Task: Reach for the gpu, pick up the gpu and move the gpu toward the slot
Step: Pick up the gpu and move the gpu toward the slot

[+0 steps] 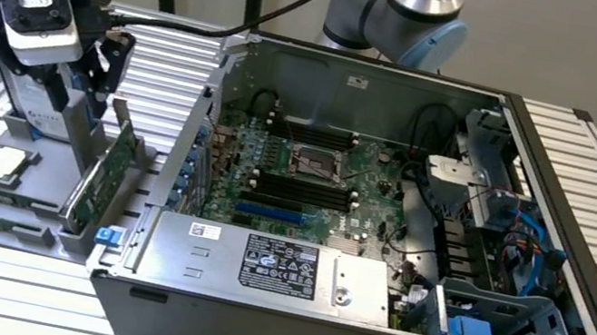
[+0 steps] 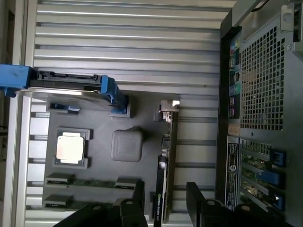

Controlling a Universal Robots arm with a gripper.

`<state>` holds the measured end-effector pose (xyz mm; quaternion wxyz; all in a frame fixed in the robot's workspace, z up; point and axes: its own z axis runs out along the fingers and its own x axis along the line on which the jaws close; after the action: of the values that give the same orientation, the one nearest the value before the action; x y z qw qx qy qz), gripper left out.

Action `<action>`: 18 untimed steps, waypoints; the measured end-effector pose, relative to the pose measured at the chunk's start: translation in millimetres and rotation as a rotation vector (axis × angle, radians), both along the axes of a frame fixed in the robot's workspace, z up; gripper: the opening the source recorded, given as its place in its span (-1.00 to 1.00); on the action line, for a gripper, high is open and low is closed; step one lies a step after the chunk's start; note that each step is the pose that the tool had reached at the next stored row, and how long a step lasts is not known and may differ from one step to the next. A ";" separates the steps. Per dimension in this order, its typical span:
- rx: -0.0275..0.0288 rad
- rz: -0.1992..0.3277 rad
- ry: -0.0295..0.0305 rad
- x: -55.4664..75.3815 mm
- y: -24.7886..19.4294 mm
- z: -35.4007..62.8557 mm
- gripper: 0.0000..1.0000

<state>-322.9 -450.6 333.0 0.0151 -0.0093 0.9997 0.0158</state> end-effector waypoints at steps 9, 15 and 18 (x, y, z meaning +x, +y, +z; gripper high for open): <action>-0.0001 -0.021 -0.0049 -1.6 -0.6 -16.3 -0.04; -0.0003 -0.021 -0.0053 -1.5 -1.1 -27.2 -0.04; -0.0004 -0.021 -0.0052 -1.5 -1.3 -32.7 -0.04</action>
<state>-324.5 -451.9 300.3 0.0178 0.0013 0.9997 0.0155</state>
